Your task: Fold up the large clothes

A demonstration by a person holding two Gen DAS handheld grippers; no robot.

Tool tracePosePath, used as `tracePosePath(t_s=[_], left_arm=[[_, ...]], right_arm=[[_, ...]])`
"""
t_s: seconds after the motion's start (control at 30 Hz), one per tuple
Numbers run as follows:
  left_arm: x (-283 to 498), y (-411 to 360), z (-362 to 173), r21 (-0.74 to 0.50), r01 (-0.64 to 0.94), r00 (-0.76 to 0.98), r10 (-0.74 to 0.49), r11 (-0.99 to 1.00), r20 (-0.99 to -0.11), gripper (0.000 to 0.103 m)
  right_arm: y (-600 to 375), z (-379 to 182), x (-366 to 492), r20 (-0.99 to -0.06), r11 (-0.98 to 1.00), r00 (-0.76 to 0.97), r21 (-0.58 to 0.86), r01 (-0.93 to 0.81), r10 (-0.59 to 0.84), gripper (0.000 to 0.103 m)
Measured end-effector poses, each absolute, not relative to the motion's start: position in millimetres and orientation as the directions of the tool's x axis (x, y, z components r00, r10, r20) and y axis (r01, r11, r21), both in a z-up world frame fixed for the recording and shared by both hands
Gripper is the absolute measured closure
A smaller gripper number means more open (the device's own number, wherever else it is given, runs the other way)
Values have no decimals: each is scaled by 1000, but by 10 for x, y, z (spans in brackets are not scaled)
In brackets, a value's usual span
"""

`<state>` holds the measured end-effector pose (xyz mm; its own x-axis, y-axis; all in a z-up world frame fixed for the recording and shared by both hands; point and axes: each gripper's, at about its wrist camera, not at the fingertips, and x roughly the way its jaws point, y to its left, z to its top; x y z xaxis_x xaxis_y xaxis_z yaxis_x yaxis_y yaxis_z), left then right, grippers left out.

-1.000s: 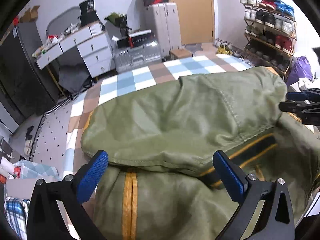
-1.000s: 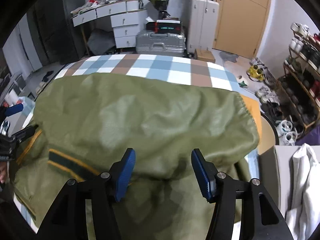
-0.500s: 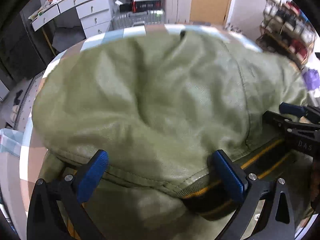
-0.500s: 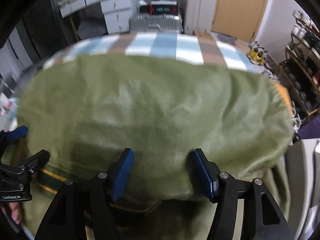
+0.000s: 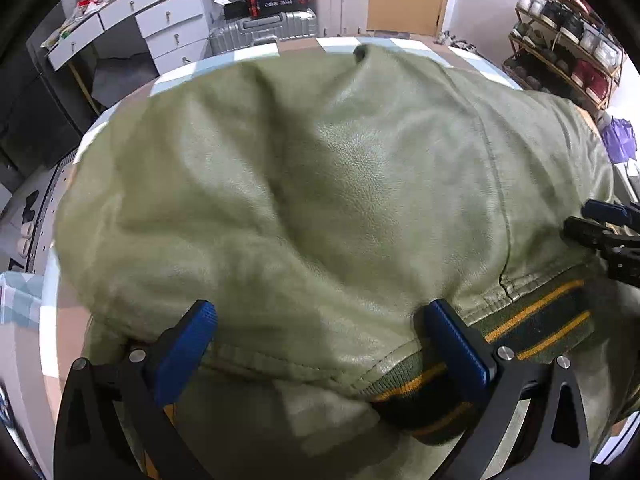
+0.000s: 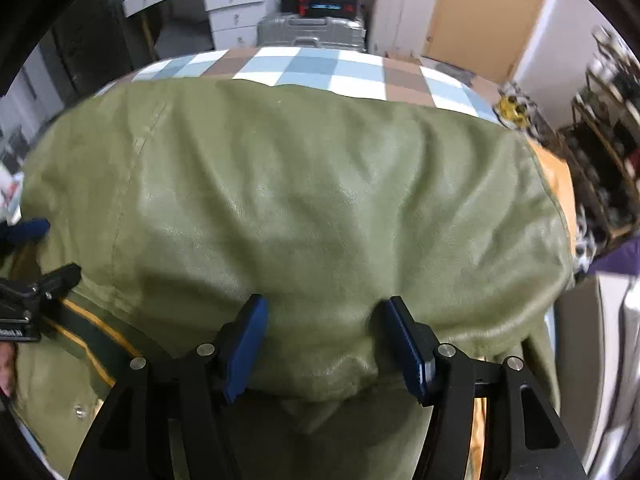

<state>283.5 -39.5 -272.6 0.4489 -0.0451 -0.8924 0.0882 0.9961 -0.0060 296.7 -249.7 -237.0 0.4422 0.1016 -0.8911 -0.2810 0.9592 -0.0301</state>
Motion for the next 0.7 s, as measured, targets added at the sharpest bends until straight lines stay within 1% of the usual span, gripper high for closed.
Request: tracePosePath(t_s=[0.07,0.13,0.2,0.27,0.33,0.4,0.43,0.5,0.57,0.6,0.63,0.67,0.7], left_arm=[[2687,-363,-2592,-20,99,469,-65,995,-881,1],[2508,-328,-2458,-3,114,493,-59,993,-868,1],[2289,-237,-2282,80,79,548,23,994,-836,1],[2076,-106,-2137,121,40,588,74,992,-806,1],[1837,92,-2048,135,-14,602,116,991,-790,1],[1577,346,-2023,124,-70,594,142,990,-792,1],[1470,471,-2031,114,-95,590,148,989,-794,1],[1257,703,-2111,80,-128,573,139,989,-807,1],[1126,768,-2202,50,-154,550,128,987,-825,1],[1082,818,-2253,10,-161,547,98,987,-832,1],[1047,858,-2277,-39,-167,548,60,985,-834,1],[994,914,-2308,-112,-170,541,-2,979,-841,1],[910,860,-2312,-154,-172,533,-39,973,-845,1]], right_arm=[[-2533,-2226,2849,-883,967,452,7,-255,125,43],[-2583,-2008,2591,-849,961,494,53,-271,186,43],[-2648,-1831,2290,-823,959,521,93,-267,226,43],[-2670,-1694,2005,-794,949,536,159,-274,287,43],[-2604,-1563,1734,-751,933,560,224,-282,350,38],[-2517,-1503,1448,-692,908,589,291,-302,418,29],[-2469,-1496,1345,-668,898,601,312,-309,439,27],[-2360,-1577,1141,-621,876,618,357,-324,482,16],[-2190,-1716,1030,-617,852,588,397,-342,523,16],[-2116,-1825,987,-617,836,565,425,-347,548,16],[-2042,-1940,964,-629,822,529,446,-354,569,16],[-1962,-2037,982,-671,820,472,452,-350,571,17],[-1898,-2099,994,-705,814,410,465,-348,578,17]])
